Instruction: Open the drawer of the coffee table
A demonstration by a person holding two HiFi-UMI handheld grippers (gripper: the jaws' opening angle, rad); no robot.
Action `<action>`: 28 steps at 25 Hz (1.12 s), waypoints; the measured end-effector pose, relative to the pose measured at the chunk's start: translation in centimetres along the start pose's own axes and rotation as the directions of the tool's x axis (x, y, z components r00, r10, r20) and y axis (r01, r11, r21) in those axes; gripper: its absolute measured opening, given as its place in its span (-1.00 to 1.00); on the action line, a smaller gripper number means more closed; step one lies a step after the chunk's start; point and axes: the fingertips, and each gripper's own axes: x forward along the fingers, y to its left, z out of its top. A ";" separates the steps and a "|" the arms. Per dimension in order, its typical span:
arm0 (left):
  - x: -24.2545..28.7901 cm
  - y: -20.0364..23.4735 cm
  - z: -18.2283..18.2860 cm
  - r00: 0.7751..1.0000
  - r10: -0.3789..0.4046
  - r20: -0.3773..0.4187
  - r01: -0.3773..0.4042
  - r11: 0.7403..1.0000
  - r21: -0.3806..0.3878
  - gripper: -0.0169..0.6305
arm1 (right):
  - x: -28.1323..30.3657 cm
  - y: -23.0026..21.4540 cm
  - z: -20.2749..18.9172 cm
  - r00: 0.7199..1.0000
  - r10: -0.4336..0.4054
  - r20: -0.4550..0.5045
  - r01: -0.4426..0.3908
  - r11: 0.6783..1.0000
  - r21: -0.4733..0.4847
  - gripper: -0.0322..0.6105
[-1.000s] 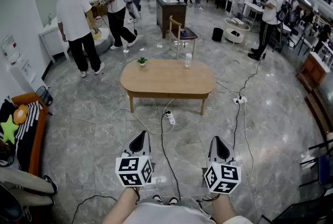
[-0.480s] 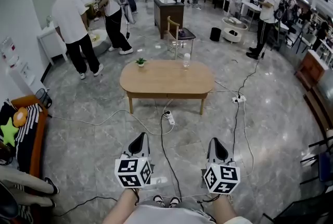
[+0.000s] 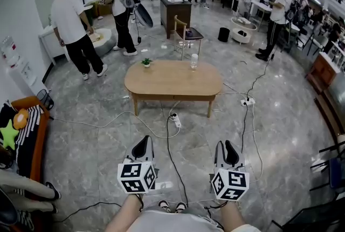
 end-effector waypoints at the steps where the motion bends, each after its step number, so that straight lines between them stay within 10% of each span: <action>1: -0.1 0.1 0.0 1.000 0.002 0.001 -0.002 1.000 -0.001 -0.97 | 0.0 0.1 0.0 1.000 0.000 -0.001 0.000 1.000 0.002 -0.59; 28: -0.7 2.1 2.4 0.999 -0.017 0.034 0.015 0.999 0.039 -0.97 | -0.9 -0.4 1.0 0.994 -0.091 0.054 0.091 0.996 0.002 0.85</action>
